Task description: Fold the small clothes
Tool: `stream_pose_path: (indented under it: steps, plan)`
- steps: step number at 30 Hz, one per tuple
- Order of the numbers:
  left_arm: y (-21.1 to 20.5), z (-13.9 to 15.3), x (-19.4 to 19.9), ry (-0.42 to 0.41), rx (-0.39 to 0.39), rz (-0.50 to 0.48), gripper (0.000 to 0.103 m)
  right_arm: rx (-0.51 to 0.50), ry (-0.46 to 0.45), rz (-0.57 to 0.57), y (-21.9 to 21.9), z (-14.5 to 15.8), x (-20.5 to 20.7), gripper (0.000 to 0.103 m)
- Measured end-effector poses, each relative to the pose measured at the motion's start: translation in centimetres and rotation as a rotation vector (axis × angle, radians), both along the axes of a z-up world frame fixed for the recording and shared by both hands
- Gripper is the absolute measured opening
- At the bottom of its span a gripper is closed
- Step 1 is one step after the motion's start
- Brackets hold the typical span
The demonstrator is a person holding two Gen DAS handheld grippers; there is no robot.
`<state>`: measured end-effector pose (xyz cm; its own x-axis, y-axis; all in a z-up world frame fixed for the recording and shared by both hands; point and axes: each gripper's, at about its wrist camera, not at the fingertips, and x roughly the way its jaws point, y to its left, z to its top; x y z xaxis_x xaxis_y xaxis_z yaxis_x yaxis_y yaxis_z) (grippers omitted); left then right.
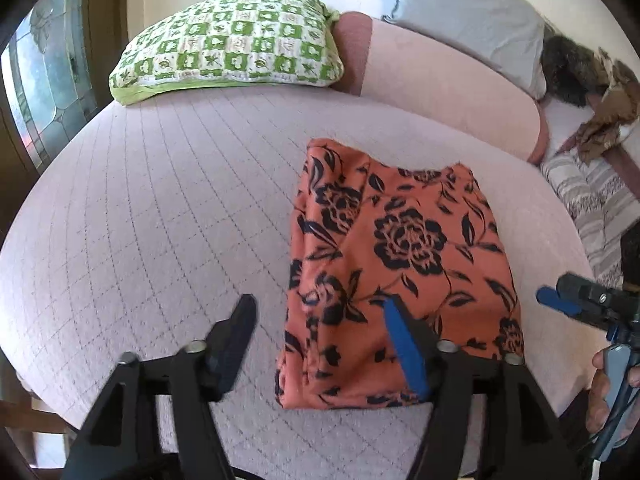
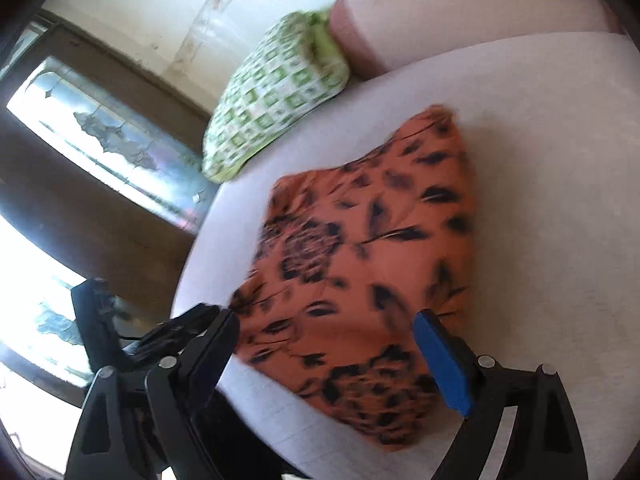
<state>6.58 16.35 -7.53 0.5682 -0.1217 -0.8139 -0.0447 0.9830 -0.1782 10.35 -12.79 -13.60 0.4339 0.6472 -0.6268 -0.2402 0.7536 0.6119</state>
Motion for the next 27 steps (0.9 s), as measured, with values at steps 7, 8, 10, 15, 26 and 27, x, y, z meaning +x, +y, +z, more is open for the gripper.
stream_pose_path:
  steps: [7, 8, 10, 15, 26, 27]
  plan:
    - [1.5, -2.7, 1.1, 0.072, -0.050, 0.060, 0.076, 0.018, 0.135, -0.142, -4.3, -4.1, 1.1, 0.091]
    - [1.5, -2.8, 1.1, 0.072, -0.045, 0.064, 0.076, 0.018, 0.112, -0.135, -4.1, -3.5, 1.1, 0.091]
    - [1.3, -3.0, 1.0, 0.070, -0.034, 0.062, 0.076, 0.016, 0.061, -0.099, -3.0, -2.1, 1.4, 0.091]
    - [0.2, -4.0, 1.2, 0.089, 0.023, 0.037, 0.076, 0.125, -0.036, -0.010, 0.0, 1.4, 6.3, 0.091]
    - [-0.1, -5.3, 1.2, 0.101, 0.034, 0.044, 0.076, 0.188, 0.057, -0.048, -0.3, -1.4, 10.4, 0.091]
    - [-0.1, -4.9, 1.0, 0.083, 0.031, 0.045, 0.076, 0.167, 0.021, -0.062, -1.1, -0.8, 9.1, 0.091]
